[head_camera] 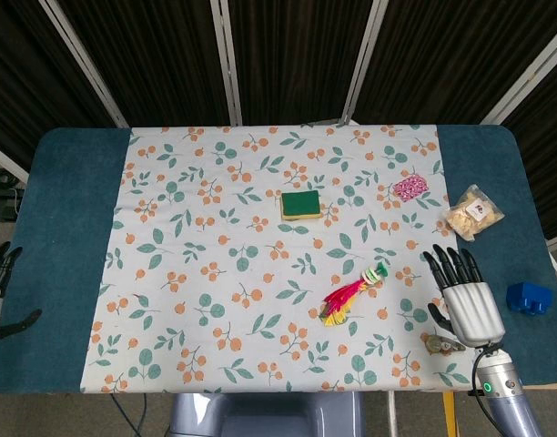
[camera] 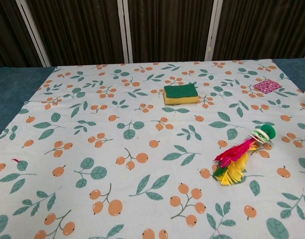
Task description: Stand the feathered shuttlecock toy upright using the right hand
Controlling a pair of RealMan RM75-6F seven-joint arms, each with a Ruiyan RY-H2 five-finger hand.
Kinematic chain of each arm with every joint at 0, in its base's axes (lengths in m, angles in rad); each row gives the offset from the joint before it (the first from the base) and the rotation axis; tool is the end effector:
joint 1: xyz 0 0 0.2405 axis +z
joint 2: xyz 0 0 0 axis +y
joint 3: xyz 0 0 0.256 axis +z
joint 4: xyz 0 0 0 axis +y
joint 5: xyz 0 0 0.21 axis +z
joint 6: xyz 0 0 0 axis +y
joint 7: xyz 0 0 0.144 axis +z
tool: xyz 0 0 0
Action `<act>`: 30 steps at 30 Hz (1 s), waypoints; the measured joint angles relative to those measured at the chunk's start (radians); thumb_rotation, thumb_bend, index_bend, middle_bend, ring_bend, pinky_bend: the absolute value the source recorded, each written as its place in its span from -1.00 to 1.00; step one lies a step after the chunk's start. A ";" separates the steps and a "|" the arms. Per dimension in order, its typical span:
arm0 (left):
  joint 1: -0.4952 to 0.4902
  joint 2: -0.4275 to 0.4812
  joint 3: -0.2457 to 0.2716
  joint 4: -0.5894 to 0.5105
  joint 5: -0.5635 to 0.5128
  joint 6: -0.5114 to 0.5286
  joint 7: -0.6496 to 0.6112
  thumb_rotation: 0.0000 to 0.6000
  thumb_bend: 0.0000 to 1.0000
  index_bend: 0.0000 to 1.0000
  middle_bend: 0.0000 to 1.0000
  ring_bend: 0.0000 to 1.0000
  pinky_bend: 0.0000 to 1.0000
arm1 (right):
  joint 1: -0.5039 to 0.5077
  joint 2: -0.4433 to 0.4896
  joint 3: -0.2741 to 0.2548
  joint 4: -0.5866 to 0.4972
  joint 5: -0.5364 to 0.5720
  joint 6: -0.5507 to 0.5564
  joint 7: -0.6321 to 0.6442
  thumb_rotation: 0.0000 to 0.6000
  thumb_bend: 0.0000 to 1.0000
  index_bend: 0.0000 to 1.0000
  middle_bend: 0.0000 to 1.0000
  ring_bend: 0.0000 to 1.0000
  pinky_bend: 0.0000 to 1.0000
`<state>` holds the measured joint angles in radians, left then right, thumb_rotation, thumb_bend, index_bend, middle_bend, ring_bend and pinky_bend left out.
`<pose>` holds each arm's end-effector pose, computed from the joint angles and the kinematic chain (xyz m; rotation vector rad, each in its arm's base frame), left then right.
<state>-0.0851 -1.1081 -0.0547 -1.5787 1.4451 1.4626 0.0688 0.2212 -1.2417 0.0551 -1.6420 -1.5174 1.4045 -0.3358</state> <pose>-0.3263 0.1826 0.1673 -1.3776 -0.8526 -0.7867 -0.2652 -0.2180 0.1068 1.5887 -0.7035 0.8419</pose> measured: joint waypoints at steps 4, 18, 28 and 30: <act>0.000 0.001 0.000 0.000 -0.001 -0.001 -0.001 0.87 -0.60 -1.00 -1.00 -1.00 -1.00 | -0.001 -0.002 0.004 -0.002 0.009 -0.002 -0.007 1.00 -0.56 -0.97 -1.00 -1.00 -1.00; 0.001 0.000 0.002 -0.003 0.004 0.004 -0.001 0.87 -0.60 -1.00 -1.00 -1.00 -1.00 | -0.003 -0.001 -0.008 -0.022 -0.013 -0.006 0.008 1.00 -0.56 -0.90 -1.00 -1.00 -1.00; 0.009 0.004 0.007 -0.009 0.010 0.015 -0.002 0.86 -0.60 -1.00 -1.00 -1.00 -1.00 | 0.021 -0.058 -0.029 -0.026 -0.060 -0.043 0.045 1.00 -0.56 -0.52 -0.77 -1.00 -1.00; 0.009 0.004 0.007 -0.010 0.011 0.017 -0.003 0.85 -0.61 -1.00 -1.00 -1.00 -1.00 | 0.032 -0.087 -0.031 -0.020 -0.066 -0.060 0.043 1.00 -0.56 -0.48 -0.73 -1.00 -1.00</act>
<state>-0.0758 -1.1039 -0.0474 -1.5891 1.4560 1.4795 0.0662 0.2532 -1.3284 0.0242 -1.6620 -1.5834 1.3448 -0.2931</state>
